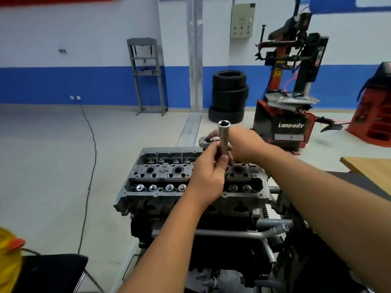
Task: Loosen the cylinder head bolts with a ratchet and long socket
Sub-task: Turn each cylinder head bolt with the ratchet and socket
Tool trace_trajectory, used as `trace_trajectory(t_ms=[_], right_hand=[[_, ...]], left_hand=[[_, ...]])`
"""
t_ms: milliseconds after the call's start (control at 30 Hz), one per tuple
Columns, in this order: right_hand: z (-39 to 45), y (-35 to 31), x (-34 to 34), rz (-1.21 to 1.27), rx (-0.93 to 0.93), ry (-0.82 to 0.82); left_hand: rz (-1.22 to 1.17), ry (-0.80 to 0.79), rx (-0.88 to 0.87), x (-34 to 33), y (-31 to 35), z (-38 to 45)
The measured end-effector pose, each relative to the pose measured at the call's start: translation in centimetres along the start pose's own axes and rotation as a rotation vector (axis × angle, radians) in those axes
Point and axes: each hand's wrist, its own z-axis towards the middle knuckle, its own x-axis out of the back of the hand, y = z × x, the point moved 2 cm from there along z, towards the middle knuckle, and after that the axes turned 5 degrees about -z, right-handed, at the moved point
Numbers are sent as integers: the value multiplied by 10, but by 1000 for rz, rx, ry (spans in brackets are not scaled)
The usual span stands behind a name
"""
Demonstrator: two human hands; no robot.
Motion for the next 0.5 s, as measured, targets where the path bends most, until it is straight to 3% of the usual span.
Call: trace_trajectory(t_ms=[133,267,367,433,500], right_hand=[[3,-4,-30,-88,26,-20],[4,4,-31,154,50,53],[-4,16,-39,184,19,68],[-14,24,-44,379,-38,337],[-30,21,-43,809,-120,637]], left_hand=[[8,62,-48,5,0,-2],[-8,147,-37,8,-4,2],[-48,188,-7,7,-9,7],[-95,184,21,5,-14,8],[-152,154,38,4,-15,7]])
